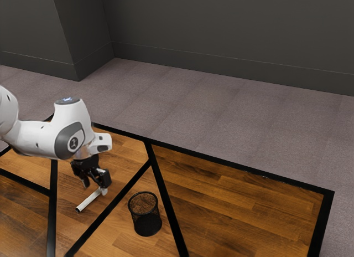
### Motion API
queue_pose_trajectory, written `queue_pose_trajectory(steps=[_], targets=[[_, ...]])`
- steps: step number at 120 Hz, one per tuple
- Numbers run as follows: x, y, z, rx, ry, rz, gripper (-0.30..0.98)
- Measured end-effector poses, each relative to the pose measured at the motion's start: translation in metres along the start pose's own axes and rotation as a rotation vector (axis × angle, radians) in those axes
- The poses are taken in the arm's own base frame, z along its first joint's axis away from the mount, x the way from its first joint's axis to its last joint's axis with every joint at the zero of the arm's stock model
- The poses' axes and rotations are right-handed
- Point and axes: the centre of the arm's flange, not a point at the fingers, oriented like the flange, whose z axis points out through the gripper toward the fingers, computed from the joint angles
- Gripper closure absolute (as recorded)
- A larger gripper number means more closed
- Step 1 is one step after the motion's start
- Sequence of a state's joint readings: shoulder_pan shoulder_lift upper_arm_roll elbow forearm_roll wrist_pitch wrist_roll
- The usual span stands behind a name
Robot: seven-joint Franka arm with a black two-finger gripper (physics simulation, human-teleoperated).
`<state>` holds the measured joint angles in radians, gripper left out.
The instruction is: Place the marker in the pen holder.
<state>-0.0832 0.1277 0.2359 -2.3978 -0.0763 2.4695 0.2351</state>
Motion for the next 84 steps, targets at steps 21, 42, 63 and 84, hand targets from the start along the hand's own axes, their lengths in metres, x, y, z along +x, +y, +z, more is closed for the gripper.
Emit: queue_pose_trajectory(steps=[21, 42, 63, 84], targets=[[0.008, -0.003, 0.008, 0.011, -0.002, 0.014, 0.23], [0.015, -0.001, 0.013, 0.016, 0.0, 0.03, 0.28], [0.017, 0.0, 0.013, 0.015, 0.006, 0.033, 0.41], [0.018, 0.003, 0.013, 0.016, 0.01, 0.038, 0.57]])
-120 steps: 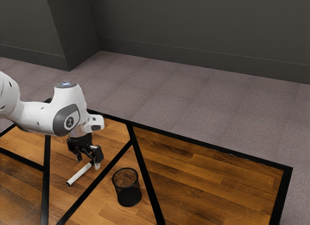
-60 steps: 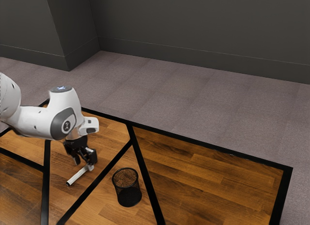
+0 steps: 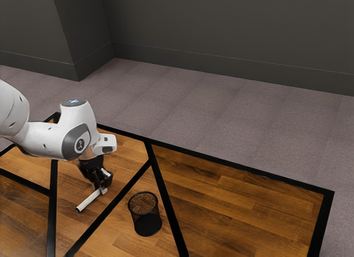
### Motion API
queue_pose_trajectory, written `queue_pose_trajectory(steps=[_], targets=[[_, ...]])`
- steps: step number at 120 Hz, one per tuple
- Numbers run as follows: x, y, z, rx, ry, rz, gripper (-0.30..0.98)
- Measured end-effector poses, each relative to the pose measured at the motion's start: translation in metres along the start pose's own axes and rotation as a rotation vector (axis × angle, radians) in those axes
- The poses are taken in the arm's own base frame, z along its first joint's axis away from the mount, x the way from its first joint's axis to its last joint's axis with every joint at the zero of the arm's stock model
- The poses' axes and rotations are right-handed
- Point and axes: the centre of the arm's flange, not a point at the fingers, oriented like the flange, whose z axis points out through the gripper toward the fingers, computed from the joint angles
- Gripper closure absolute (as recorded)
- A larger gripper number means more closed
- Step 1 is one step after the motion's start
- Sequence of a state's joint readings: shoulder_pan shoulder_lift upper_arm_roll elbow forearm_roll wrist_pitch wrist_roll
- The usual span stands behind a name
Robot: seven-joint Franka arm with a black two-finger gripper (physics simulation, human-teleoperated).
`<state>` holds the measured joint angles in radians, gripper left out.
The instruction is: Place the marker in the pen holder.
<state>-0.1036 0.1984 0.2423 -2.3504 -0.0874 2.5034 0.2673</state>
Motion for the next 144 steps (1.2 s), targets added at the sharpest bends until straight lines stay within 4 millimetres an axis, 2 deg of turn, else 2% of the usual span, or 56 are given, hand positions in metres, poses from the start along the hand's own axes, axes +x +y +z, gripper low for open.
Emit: queue_pose_trajectory(steps=[28, 36, 49, 61, 71, 77, 80, 93, 99, 108, 115, 128, 137, 144], targets=[[0.0, 0.001, 0.001, 0.002, 0.0, -0.004, 0.68], [0.0, 0.001, 0.003, 0.004, -0.003, -0.006, 0.69], [0.001, 0.003, 0.004, 0.006, -0.003, -0.006, 0.63], [0.002, 0.004, -0.001, 0.007, 0.008, -0.007, 0.71], [0.005, 0.005, -0.015, 0.01, 0.036, -0.006, 0.72], [0.009, 0.007, -0.04, 0.01, 0.084, -0.001, 0.73], [0.01, 0.01, -0.059, 0.008, 0.118, 0.005, 0.73], [0.004, 0.043, -0.145, -0.012, 0.258, 0.061, 0.74], [-0.001, 0.085, -0.174, -0.031, 0.3, 0.141, 0.74], [-0.016, 0.146, -0.199, -0.053, 0.332, 0.254, 0.75], [-0.035, 0.17, -0.205, -0.067, 0.338, 0.298, 0.75], [-0.073, 0.192, -0.195, -0.09, 0.356, 0.343, 0.76], [-0.086, 0.207, -0.186, -0.101, 0.391, 0.372, 0.76], [-0.089, 0.214, -0.189, -0.107, 0.432, 0.381, 0.76]])
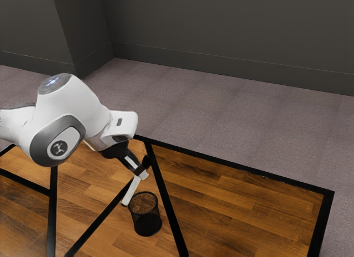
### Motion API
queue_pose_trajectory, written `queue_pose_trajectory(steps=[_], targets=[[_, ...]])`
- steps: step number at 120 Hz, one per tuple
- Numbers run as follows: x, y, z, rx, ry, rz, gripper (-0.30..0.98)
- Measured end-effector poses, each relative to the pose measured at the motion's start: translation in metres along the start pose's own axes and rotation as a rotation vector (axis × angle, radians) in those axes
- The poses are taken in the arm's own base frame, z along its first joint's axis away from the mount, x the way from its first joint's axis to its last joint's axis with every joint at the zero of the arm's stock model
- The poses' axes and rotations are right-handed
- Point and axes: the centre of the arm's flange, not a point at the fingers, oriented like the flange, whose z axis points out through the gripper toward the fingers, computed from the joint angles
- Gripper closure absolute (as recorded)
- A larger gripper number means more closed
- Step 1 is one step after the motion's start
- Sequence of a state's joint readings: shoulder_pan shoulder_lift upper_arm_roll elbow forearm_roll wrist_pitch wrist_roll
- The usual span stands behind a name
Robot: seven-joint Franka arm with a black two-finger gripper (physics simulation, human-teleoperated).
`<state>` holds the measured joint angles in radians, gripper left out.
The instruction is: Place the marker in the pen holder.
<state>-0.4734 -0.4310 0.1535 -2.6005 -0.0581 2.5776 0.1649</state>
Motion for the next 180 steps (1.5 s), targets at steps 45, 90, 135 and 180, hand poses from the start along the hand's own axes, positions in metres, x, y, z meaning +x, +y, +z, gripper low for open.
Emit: queue_pose_trajectory(steps=[45, 90, 135, 180], targets=[[-0.026, 0.003, 0.011, 0.005, 0.104, -0.015, 0.76], [-0.01, -0.011, 0.028, 0.036, 0.124, -0.025, 0.74], [-0.012, -0.023, 0.056, 0.069, 0.146, -0.027, 0.74], [-0.022, -0.022, 0.068, 0.072, 0.132, -0.014, 0.72]])
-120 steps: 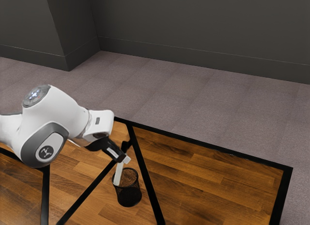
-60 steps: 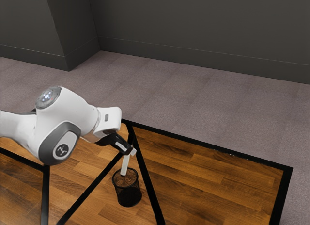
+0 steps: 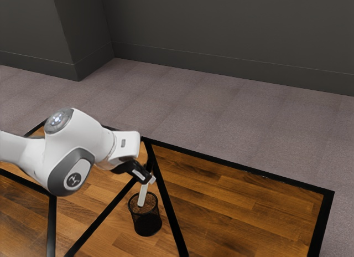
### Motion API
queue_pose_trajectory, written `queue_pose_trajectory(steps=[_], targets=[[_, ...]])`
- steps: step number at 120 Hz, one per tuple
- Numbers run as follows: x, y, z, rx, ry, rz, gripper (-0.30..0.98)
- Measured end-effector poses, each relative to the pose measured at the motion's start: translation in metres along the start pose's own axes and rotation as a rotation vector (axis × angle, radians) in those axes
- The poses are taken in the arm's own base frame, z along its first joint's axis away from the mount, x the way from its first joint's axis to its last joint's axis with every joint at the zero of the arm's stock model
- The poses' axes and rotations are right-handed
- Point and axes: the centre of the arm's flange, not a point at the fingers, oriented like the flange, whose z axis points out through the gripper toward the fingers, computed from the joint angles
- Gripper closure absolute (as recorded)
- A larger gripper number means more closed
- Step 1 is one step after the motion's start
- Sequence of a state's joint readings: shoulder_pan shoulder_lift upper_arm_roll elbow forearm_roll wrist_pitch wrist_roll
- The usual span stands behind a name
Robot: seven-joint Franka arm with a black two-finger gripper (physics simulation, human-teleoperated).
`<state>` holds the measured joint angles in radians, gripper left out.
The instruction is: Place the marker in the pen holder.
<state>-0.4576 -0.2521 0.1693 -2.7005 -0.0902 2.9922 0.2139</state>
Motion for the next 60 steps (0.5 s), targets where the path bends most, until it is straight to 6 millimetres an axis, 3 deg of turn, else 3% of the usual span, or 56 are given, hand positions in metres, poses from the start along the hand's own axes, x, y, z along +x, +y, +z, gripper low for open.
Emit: queue_pose_trajectory(steps=[25, 31, 33, 35, 40, 44, 48, 51, 60], targets=[[0.002, 0.0, -0.002, -0.005, -0.015, 0.027, 0.3], [0.021, -0.006, -0.016, -0.005, 0.002, 0.023, 0.24], [0.036, -0.014, -0.027, 0.0, 0.012, 0.011, 0.22], [0.064, -0.027, -0.048, 0.009, 0.033, -0.007, 0.2], [0.139, -0.066, -0.117, 0.051, 0.083, -0.041, 0.17], [0.181, -0.102, -0.172, 0.099, 0.092, -0.079, 0.14], [0.199, -0.135, -0.214, 0.14, 0.068, -0.128, 0.12], [0.202, -0.15, -0.234, 0.157, 0.033, -0.159, 0.11], [0.196, -0.166, -0.258, 0.166, -0.098, -0.212, 0.08]])
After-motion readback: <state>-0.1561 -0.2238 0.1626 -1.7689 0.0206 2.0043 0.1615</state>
